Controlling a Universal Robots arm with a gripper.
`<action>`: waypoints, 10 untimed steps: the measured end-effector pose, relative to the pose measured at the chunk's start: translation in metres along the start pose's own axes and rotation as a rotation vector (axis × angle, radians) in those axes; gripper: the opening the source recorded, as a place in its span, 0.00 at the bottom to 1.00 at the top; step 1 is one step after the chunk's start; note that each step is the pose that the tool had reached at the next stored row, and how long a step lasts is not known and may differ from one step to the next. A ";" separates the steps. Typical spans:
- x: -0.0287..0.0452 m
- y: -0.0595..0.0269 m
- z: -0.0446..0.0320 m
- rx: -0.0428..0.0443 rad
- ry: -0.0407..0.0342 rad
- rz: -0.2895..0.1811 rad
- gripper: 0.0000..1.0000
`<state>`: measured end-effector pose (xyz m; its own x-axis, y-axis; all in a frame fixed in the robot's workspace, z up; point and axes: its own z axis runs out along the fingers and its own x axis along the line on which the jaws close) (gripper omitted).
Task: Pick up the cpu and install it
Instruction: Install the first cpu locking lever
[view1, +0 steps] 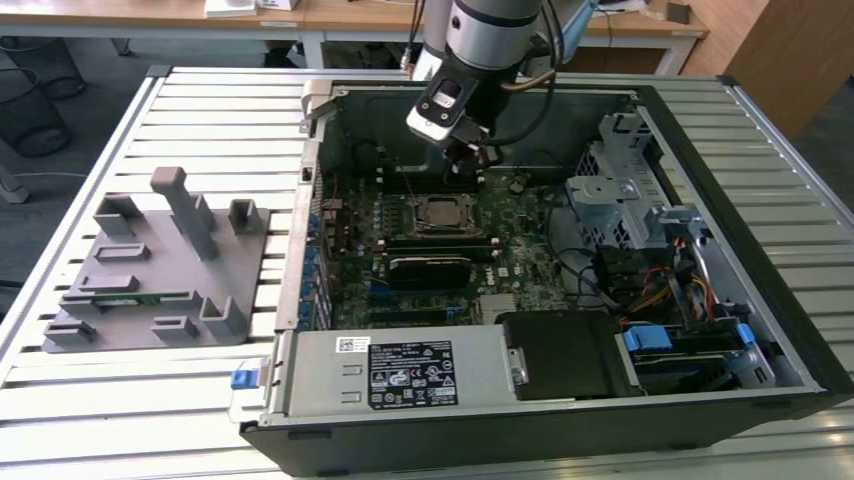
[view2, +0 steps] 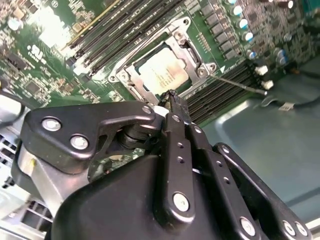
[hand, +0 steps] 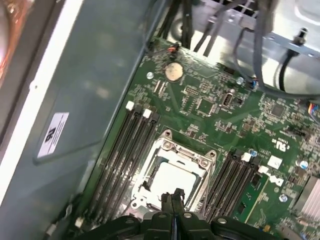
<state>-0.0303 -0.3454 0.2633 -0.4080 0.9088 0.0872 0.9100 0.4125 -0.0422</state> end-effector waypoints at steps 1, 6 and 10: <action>0.0000 0.0000 0.0000 0.0014 -0.0007 -0.016 0.11; 0.0000 0.0000 0.0000 0.0093 -0.0045 -0.106 0.11; 0.0000 0.0000 0.0000 0.0156 -0.0076 -0.178 0.11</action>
<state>-0.0303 -0.3454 0.2633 -0.5629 0.8219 0.0871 0.8222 0.5676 -0.0423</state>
